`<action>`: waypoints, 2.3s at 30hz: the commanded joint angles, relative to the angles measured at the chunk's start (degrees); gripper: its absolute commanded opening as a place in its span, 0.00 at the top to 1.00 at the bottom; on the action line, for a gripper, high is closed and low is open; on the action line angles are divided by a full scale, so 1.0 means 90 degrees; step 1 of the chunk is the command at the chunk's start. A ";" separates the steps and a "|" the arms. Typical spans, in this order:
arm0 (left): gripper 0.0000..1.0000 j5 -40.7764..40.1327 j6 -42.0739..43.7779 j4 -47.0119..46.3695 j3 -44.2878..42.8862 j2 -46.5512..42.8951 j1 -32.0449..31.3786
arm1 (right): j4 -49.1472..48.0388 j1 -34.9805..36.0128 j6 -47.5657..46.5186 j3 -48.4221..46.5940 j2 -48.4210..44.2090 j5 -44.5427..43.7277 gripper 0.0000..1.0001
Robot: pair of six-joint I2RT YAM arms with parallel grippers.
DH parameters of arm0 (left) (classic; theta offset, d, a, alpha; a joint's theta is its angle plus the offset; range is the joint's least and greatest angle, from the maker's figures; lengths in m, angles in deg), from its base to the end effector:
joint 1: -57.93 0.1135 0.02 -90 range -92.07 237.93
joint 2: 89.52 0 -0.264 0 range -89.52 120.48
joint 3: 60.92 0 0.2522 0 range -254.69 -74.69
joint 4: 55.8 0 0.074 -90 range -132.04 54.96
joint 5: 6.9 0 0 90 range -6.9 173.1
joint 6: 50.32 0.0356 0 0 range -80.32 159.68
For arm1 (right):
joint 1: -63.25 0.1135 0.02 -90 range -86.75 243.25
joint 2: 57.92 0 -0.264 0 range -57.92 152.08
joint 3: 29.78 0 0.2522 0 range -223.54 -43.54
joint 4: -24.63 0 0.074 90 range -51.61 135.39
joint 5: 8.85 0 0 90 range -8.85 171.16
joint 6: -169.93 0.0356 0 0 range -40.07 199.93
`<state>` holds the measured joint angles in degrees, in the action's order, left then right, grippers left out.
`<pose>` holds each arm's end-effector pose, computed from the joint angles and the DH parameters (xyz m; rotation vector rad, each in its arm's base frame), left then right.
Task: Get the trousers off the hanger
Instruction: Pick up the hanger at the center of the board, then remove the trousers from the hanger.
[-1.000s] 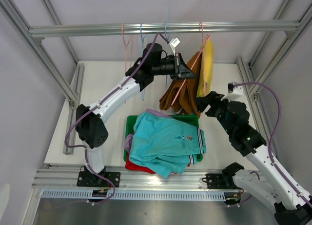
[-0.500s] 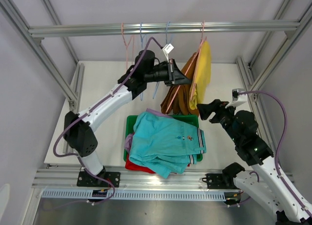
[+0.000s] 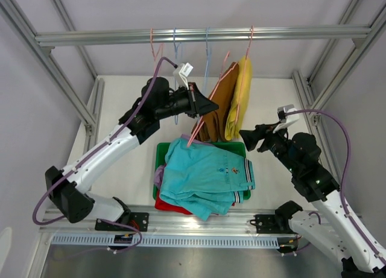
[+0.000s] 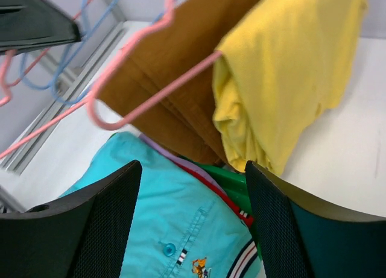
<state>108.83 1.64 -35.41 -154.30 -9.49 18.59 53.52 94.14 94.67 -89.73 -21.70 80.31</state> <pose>0.2415 -0.2179 0.4187 0.3941 1.8436 -1.3507 0.1265 0.0750 0.3611 -0.2268 1.6795 0.5890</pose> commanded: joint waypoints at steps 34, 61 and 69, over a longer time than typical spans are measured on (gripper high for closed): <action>1.00 -0.4920 0.1737 -0.0581 0.1541 -0.2271 -0.0522 | -0.2863 0.2778 -0.2712 -0.1781 0.3982 -0.3247 0.18; 1.00 -0.4774 0.1737 -0.0552 0.1502 -0.2339 -0.0474 | -0.2541 0.3071 -0.2507 -0.2142 0.5173 -0.2286 0.18; 1.00 -0.4657 0.1727 -0.0552 0.1502 -0.2320 -0.0464 | -0.3078 0.2847 -0.2634 -0.2357 0.5672 -0.2465 0.18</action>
<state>65.49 15.87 -32.07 -139.17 -27.46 14.33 31.08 120.57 72.07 -107.46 28.62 59.72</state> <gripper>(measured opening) 0.035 0.823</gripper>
